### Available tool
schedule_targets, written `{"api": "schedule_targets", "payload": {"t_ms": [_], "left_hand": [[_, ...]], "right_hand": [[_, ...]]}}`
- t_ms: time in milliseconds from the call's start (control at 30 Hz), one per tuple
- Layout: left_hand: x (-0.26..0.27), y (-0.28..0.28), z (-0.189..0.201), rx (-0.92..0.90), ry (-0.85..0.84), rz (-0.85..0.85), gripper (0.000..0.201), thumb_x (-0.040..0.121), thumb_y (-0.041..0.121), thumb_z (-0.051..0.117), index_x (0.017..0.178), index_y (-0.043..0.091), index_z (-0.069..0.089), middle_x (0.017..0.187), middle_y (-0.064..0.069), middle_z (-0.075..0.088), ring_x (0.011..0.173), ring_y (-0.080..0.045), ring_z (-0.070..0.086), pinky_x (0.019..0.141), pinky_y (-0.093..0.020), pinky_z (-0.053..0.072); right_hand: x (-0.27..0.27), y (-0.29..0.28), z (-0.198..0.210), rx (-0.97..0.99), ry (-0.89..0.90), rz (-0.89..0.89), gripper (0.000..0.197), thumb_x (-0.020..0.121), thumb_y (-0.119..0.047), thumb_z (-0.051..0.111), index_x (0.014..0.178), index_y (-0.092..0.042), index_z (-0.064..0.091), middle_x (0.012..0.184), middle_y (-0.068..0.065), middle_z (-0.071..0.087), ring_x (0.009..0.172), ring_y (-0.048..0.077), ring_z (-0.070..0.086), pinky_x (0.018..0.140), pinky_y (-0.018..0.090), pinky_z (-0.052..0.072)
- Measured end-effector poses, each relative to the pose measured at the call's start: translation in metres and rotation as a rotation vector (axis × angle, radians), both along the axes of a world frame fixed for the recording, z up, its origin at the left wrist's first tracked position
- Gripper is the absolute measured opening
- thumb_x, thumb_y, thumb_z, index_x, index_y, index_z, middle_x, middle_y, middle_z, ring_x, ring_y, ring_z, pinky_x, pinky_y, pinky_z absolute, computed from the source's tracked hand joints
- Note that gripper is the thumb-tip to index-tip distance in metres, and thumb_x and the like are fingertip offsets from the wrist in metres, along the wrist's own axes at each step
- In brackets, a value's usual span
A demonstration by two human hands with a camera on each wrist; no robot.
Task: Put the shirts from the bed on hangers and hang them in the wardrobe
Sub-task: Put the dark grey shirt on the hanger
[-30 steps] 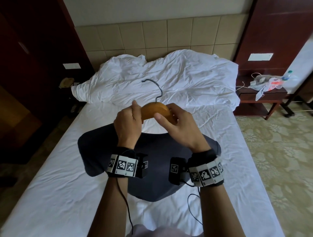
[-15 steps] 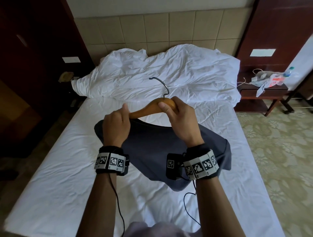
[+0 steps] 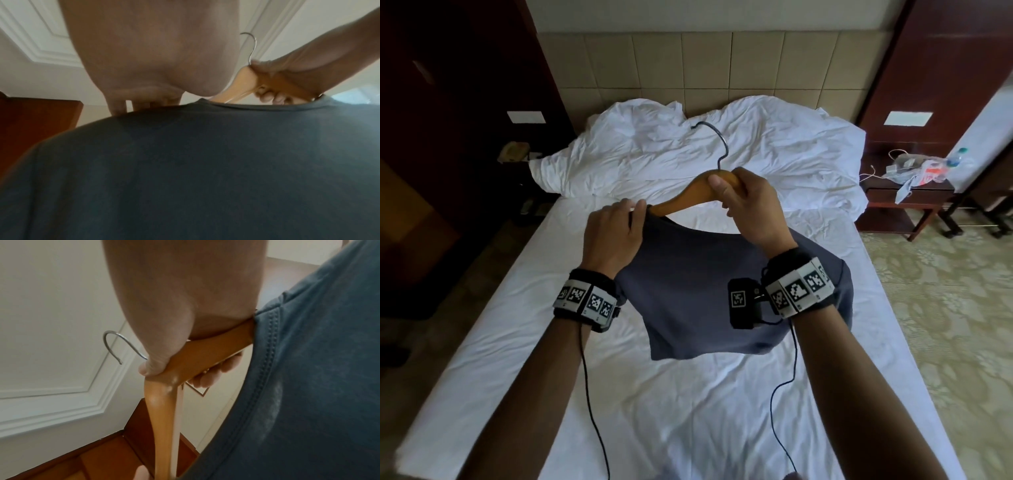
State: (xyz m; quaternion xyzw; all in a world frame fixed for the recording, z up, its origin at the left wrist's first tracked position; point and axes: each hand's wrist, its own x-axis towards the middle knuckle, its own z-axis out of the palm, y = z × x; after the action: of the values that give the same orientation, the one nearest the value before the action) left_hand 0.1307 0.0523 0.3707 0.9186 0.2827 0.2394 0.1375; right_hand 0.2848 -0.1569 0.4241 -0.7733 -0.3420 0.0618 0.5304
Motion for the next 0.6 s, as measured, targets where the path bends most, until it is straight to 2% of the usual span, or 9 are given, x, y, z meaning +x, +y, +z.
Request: {"api": "schedule_targets", "payload": {"t_ms": [67, 133, 233, 300, 333, 400, 467, 533, 600], "left_hand": [[-0.003, 0.005, 0.008, -0.015, 0.047, -0.062, 0.056, 0.107, 0.057, 0.022, 0.113, 0.017, 0.062, 0.103, -0.01, 0.071, 0.096, -0.033, 0.065, 0.082, -0.044, 0.05], [-0.006, 0.015, 0.009, -0.003, 0.126, -0.106, 0.048, 0.109, 0.05, 0.025, 0.109, 0.017, 0.06, 0.102, -0.009, 0.068, 0.097, -0.033, 0.062, 0.082, -0.043, 0.045], [-0.013, 0.032, 0.005, 0.013, 0.195, -0.134, 0.056, 0.101, 0.062, 0.017, 0.096, 0.019, 0.053, 0.096, -0.007, 0.062, 0.095, -0.034, 0.059, 0.084, -0.045, 0.045], [-0.019, 0.038, 0.006, 0.017, 0.211, -0.145, 0.058, 0.098, 0.065, 0.017, 0.093, 0.018, 0.05, 0.093, -0.007, 0.059, 0.094, -0.035, 0.058, 0.084, -0.047, 0.046], [-0.021, 0.039, 0.009, 0.024, 0.205, -0.158, 0.061, 0.098, 0.066, 0.018, 0.097, 0.016, 0.053, 0.095, -0.009, 0.06, 0.095, -0.036, 0.058, 0.085, -0.048, 0.046], [-0.024, 0.038, 0.017, 0.063, 0.178, -0.171, 0.066, 0.099, 0.065, 0.027, 0.121, 0.01, 0.057, 0.114, -0.014, 0.063, 0.109, -0.038, 0.058, 0.095, -0.049, 0.045], [-0.028, 0.038, 0.022, 0.13, 0.151, -0.174, 0.075, 0.099, 0.064, 0.038, 0.149, 0.007, 0.042, 0.143, -0.018, 0.053, 0.132, -0.039, 0.049, 0.11, -0.052, 0.039], [-0.035, 0.031, 0.03, 0.154, 0.126, -0.158, 0.088, 0.096, 0.066, 0.041, 0.162, 0.012, 0.021, 0.162, -0.017, 0.033, 0.148, -0.036, 0.033, 0.12, -0.054, 0.029], [-0.045, 0.015, 0.038, 0.127, 0.086, -0.097, 0.091, 0.096, 0.059, 0.052, 0.165, 0.016, 0.011, 0.168, -0.014, 0.022, 0.153, -0.035, 0.023, 0.122, -0.055, 0.024]], "right_hand": [[-0.004, 0.011, 0.002, -0.027, 0.033, 0.007, 0.06, 0.093, -0.07, 0.06, 0.089, -0.01, 0.062, 0.076, 0.003, 0.068, 0.075, 0.024, 0.069, 0.079, 0.054, 0.059], [-0.009, 0.018, 0.001, -0.044, 0.09, 0.018, 0.055, 0.095, -0.064, 0.065, 0.086, -0.009, 0.062, 0.073, 0.0, 0.066, 0.067, 0.017, 0.065, 0.074, 0.044, 0.057], [-0.024, 0.021, -0.001, 0.03, 0.213, -0.027, 0.048, 0.095, -0.051, 0.073, 0.083, -0.005, 0.066, 0.07, 0.003, 0.064, 0.058, 0.006, 0.059, 0.063, 0.025, 0.051], [-0.036, 0.021, -0.001, 0.101, 0.264, -0.1, 0.054, 0.092, -0.051, 0.077, 0.086, 0.002, 0.07, 0.069, 0.003, 0.064, 0.056, 0.005, 0.058, 0.059, 0.021, 0.049], [-0.042, 0.021, 0.001, 0.125, 0.279, -0.127, 0.057, 0.09, -0.053, 0.078, 0.088, 0.004, 0.071, 0.069, 0.003, 0.065, 0.055, 0.005, 0.059, 0.059, 0.02, 0.049], [-0.051, 0.021, 0.009, 0.155, 0.294, -0.15, 0.06, 0.089, -0.055, 0.079, 0.09, 0.005, 0.071, 0.07, 0.003, 0.065, 0.055, 0.005, 0.059, 0.057, 0.019, 0.048], [-0.057, 0.02, 0.024, 0.168, 0.307, -0.136, 0.056, 0.091, -0.053, 0.078, 0.089, 0.003, 0.071, 0.073, 0.005, 0.065, 0.052, 0.002, 0.058, 0.053, 0.014, 0.045], [-0.061, 0.017, 0.04, 0.111, 0.326, -0.066, 0.053, 0.092, -0.054, 0.076, 0.087, -0.001, 0.072, 0.07, 0.001, 0.066, 0.052, 0.0, 0.057, 0.051, 0.013, 0.044], [-0.069, 0.015, 0.055, 0.032, 0.405, 0.072, 0.049, 0.09, -0.054, 0.078, 0.087, -0.005, 0.073, 0.065, -0.005, 0.067, 0.063, 0.004, 0.062, 0.057, 0.013, 0.047]]}}
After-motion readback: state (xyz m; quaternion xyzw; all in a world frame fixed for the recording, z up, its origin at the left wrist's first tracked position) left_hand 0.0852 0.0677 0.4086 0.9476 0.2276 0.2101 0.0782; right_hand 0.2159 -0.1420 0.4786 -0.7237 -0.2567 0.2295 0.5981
